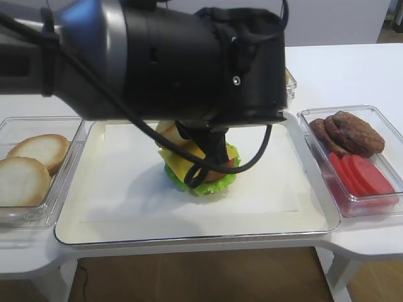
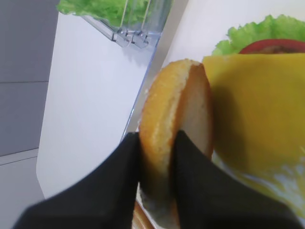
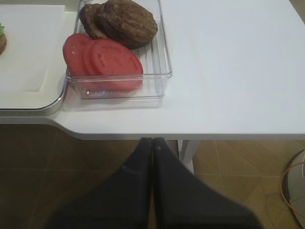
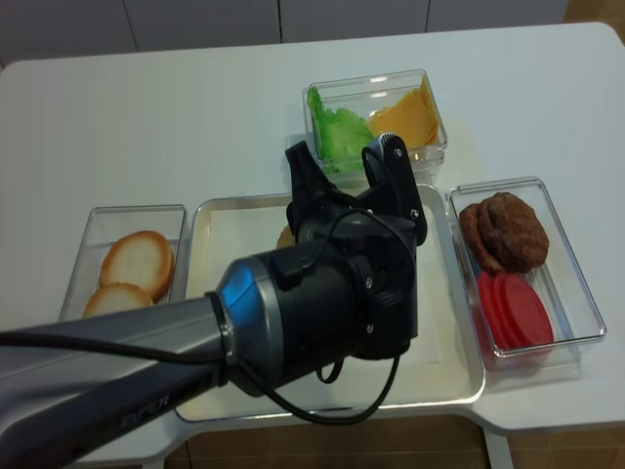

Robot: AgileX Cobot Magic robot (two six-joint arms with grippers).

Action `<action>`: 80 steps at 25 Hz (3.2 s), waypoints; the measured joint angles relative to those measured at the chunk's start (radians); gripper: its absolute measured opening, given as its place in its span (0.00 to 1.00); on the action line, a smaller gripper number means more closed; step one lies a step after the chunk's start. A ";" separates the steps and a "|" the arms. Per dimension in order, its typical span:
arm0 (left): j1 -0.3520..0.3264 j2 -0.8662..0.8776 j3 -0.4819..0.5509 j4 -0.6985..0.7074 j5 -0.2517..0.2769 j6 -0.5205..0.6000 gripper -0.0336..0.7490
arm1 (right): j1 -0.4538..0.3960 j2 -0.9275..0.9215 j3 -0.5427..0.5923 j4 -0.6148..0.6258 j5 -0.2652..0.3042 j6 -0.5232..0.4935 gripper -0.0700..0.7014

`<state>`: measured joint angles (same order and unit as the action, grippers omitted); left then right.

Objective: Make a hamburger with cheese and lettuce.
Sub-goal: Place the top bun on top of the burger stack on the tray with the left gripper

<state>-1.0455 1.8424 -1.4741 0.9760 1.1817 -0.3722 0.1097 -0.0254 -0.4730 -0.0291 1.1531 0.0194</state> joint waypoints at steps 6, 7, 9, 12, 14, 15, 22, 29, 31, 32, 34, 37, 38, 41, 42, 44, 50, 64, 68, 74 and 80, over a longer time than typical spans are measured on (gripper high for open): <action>-0.013 0.000 0.000 0.002 -0.002 0.000 0.23 | 0.000 0.000 0.000 0.000 0.000 0.000 0.03; -0.017 0.000 0.000 0.002 -0.004 0.000 0.23 | 0.000 0.000 0.000 0.000 0.000 0.000 0.03; -0.017 0.000 0.000 0.002 -0.006 0.000 0.23 | 0.000 0.000 0.000 0.000 0.000 -0.002 0.03; -0.017 0.000 0.000 0.002 -0.006 0.000 0.23 | 0.000 0.000 0.000 0.000 0.000 -0.002 0.03; -0.018 0.000 0.000 0.002 -0.006 0.000 0.23 | 0.000 0.000 0.000 0.000 0.000 -0.002 0.03; -0.018 0.000 0.000 0.002 -0.006 0.000 0.23 | 0.000 0.000 0.000 0.000 0.000 -0.002 0.03; -0.018 0.000 0.000 0.000 -0.006 -0.015 0.25 | 0.000 0.000 0.000 0.000 0.000 -0.002 0.03; -0.022 0.000 0.000 0.000 -0.006 -0.015 0.26 | 0.000 0.000 0.000 0.000 0.000 -0.002 0.03; -0.028 0.000 0.000 0.000 -0.008 -0.015 0.26 | 0.000 0.000 0.000 0.000 0.000 -0.002 0.03; -0.031 0.000 0.000 0.000 -0.012 -0.015 0.26 | 0.000 0.000 0.000 0.000 0.000 -0.002 0.03; -0.035 0.000 0.000 0.000 -0.021 -0.015 0.26 | 0.000 0.000 0.000 0.000 0.000 -0.002 0.03; -0.034 0.000 0.000 0.000 -0.023 -0.015 0.26 | 0.000 0.000 0.000 0.000 0.000 -0.002 0.03; -0.036 0.000 0.000 0.000 -0.023 -0.015 0.26 | 0.000 0.000 0.000 0.000 0.000 -0.002 0.03; -0.036 0.000 0.000 0.000 -0.023 -0.015 0.27 | 0.000 0.000 0.000 0.000 0.000 -0.002 0.03; -0.036 0.000 0.000 0.000 -0.023 -0.015 0.28 | 0.000 0.000 0.000 0.000 0.000 -0.002 0.03; -0.036 0.000 0.000 0.000 -0.025 -0.017 0.30 | 0.000 0.000 0.000 0.000 0.000 -0.002 0.03; -0.036 0.000 0.000 -0.006 -0.028 -0.038 0.36 | 0.000 0.000 0.000 0.000 0.000 -0.002 0.03; -0.038 0.000 0.000 -0.007 -0.035 -0.053 0.38 | 0.000 0.000 0.000 0.000 0.000 -0.002 0.03; -0.042 0.000 0.000 -0.007 -0.037 -0.053 0.41 | 0.000 0.000 0.000 0.000 0.000 -0.002 0.03; -0.049 0.000 0.000 -0.009 -0.042 -0.053 0.45 | 0.000 0.000 0.000 0.000 0.000 -0.002 0.03; -0.053 0.000 0.000 -0.009 -0.042 -0.053 0.47 | 0.000 0.000 0.000 0.000 0.000 -0.002 0.03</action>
<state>-1.0984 1.8424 -1.4741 0.9668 1.1400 -0.4249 0.1097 -0.0254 -0.4730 -0.0291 1.1531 0.0176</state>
